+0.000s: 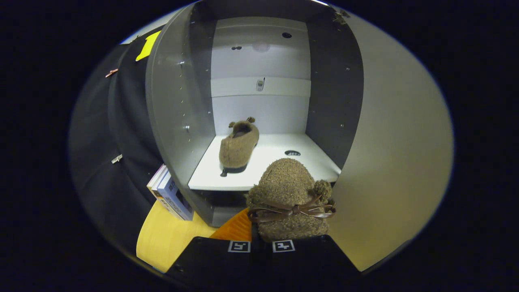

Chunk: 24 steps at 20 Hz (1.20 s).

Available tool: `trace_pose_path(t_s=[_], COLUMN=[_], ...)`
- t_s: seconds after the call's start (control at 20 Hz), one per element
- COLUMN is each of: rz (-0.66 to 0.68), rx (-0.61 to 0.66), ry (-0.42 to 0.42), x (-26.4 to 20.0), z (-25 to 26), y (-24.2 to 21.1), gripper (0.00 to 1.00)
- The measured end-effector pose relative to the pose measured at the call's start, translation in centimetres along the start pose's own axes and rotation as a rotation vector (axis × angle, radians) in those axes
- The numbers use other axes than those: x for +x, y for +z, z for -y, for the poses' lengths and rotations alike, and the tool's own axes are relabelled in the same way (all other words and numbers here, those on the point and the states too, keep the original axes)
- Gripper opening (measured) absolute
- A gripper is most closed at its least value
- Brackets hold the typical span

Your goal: Open the shoe cabinet door, grab the shoes and put them into the shoe cabinet, then close the shoe cabinet door.

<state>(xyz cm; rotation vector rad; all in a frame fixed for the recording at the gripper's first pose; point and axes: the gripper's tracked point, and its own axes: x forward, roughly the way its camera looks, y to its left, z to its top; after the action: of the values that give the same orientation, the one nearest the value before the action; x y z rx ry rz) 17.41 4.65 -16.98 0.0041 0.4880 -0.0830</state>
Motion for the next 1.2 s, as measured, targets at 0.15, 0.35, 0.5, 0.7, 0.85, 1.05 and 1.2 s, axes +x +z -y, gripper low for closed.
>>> trace_pose_path(t_s=[0.15,0.35,0.5,0.7,0.85,1.05,1.2], rz=[0.001,-0.009,-0.045,-0.099,-0.152,-0.246,-0.302], rx=[-0.018,0.005,-0.008,-0.016,0.043,0.072,0.056], ry=[0.011,0.019,0.014,0.002,0.003,-0.003,-0.018], x=[2.4,6.7,10.4,16.0,19.7,23.8,25.5], z=[0.4,1.5,2.1,2.7,3.1,3.5,3.7], y=[3.9,9.0,11.1,12.7,12.5,10.2,8.4], gripper=[0.05,0.05,0.05,0.05,0.05,0.05,0.05])
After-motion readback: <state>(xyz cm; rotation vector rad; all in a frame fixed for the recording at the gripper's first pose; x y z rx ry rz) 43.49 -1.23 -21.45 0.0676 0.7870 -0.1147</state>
